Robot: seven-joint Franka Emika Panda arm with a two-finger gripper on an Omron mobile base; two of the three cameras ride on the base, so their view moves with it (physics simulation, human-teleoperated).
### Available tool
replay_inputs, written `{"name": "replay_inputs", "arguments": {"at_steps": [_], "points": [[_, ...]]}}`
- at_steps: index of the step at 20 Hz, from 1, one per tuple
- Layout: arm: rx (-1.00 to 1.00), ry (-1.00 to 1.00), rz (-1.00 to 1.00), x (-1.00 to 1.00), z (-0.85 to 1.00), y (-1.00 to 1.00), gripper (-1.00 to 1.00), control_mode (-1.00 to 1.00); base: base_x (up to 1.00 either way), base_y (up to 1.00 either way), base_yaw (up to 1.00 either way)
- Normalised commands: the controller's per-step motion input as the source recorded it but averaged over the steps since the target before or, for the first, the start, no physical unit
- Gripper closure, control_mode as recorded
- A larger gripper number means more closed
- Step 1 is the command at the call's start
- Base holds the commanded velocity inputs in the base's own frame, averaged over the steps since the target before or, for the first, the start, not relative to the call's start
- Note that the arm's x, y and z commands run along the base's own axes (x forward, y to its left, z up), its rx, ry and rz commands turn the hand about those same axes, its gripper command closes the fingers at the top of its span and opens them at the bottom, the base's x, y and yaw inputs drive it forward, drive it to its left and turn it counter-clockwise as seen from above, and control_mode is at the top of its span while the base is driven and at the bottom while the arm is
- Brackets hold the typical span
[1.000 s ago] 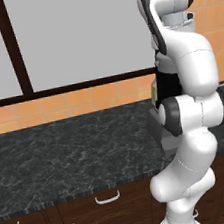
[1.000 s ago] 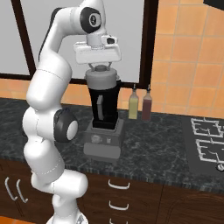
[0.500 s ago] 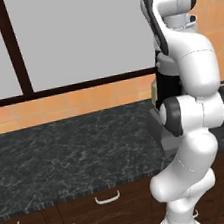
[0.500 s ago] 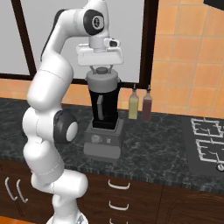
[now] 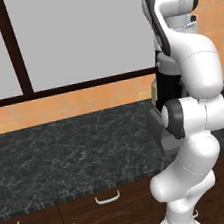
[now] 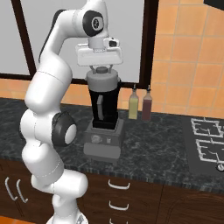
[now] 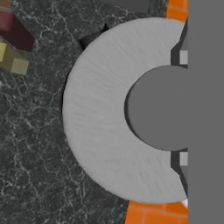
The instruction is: Close the lid blender by securely placing the lid on top.
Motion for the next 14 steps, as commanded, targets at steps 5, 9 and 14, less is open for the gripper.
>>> {"name": "replay_inputs", "arguments": {"at_steps": [5,9,14], "points": [[0.0,-0.03,0.0,0.05,0.19,0.02,1.0,-1.0,0.0,0.0,0.0],[0.01,-0.03,0.0,0.03,0.03,0.04,1.0,-1.0,0.0,0.0,0.0],[0.05,-0.11,0.0,0.0,-0.05,0.0,1.0,-1.0,0.0,0.0,0.0]]}}
